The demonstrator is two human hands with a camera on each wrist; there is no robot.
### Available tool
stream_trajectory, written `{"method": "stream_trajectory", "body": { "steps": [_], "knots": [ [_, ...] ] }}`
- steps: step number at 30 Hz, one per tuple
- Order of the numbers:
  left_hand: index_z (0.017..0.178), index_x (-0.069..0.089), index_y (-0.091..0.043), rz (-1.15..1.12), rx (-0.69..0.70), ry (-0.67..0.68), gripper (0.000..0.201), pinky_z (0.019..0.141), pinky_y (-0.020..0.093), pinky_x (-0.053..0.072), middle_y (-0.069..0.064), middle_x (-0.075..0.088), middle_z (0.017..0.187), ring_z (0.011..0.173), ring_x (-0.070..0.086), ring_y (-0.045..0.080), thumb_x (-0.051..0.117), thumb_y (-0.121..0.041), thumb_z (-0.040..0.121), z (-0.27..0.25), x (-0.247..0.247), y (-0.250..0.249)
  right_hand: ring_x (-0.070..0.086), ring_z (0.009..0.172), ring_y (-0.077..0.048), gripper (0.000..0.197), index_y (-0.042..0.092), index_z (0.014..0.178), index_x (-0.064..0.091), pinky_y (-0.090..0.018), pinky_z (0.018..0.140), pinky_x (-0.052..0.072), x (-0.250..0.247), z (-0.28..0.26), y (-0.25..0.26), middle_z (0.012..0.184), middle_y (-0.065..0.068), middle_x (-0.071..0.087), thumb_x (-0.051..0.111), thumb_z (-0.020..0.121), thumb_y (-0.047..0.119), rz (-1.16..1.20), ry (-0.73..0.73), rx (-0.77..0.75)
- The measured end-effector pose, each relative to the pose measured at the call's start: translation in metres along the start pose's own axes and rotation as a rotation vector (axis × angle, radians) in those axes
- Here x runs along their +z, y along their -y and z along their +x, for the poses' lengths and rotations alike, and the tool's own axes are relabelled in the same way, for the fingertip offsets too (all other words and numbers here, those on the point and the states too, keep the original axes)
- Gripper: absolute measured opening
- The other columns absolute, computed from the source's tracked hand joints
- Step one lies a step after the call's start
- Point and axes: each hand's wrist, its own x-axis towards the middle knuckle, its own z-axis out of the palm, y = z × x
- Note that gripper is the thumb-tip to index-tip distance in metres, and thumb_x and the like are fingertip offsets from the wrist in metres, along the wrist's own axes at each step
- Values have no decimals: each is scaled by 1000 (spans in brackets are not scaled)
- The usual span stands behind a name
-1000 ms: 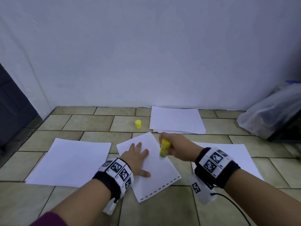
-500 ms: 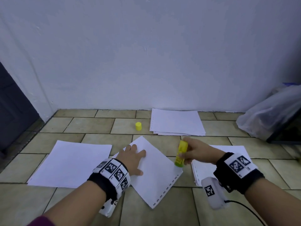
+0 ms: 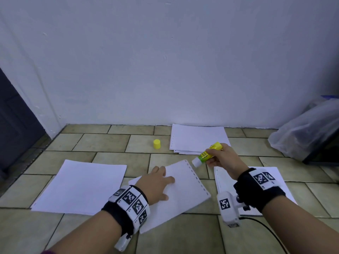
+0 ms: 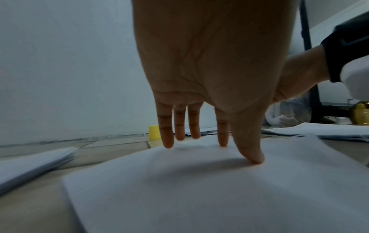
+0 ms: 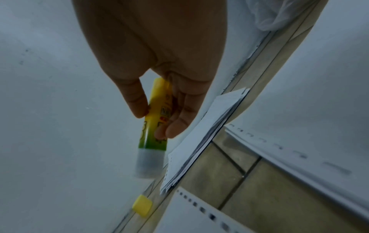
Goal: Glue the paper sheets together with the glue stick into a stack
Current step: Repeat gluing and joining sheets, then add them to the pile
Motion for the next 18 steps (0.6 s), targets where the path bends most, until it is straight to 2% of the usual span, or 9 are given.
{"method": "stream_trajectory", "body": {
  "steps": [3,5,8,11,14,15,16,18],
  "knots": [
    [145,32,-22,-55,-22,6,59,108,37,34,2,15,154,140,19,22,57,-36,93,2,1,6,60,59,-22,23,6,102,44,-29,56,53,9,8,-3,88,-15,59,63,89,7,-117,-87,-56],
    [147,27,-20,-96,-9,47,63,115,35,25,1,10,158,144,14,22,57,-35,94,3,1,10,61,66,-25,27,8,105,43,-31,61,53,18,12,-4,93,-15,59,65,88,9,-293,-97,-131],
    [148,24,-22,-138,-3,61,68,115,32,20,1,11,158,145,12,21,60,-36,92,5,2,13,62,82,-29,28,13,104,41,-37,73,52,36,16,-3,92,-10,58,65,87,11,-531,-26,-232],
    [147,25,-23,-146,-12,53,69,114,33,20,1,13,158,144,13,22,62,-36,90,5,1,14,55,77,-23,29,16,102,39,-25,64,39,56,21,-1,84,-4,54,63,88,8,-611,32,-296],
    [147,25,-22,-147,-13,44,68,114,31,18,2,13,157,143,14,22,61,-34,90,3,2,12,51,68,-22,28,18,102,39,-22,54,41,70,24,1,78,-1,52,61,88,6,-651,60,-304],
    [147,25,-22,-149,-12,39,68,114,31,17,2,13,157,143,14,22,61,-33,91,2,2,12,53,68,-23,27,17,103,39,-26,56,46,73,25,1,81,-4,54,59,89,6,-679,86,-297],
    [147,25,-22,-154,-12,36,68,114,31,17,2,13,158,143,14,22,61,-33,91,2,3,11,55,71,-26,27,15,106,39,-33,61,50,75,26,1,86,-7,57,58,90,6,-724,112,-294],
    [147,26,-22,-160,-13,38,67,113,31,17,3,13,157,144,14,21,61,-32,91,1,2,10,56,77,-30,28,10,113,39,-39,67,51,74,25,2,91,-13,58,55,90,5,-821,155,-298]
  ]
}}
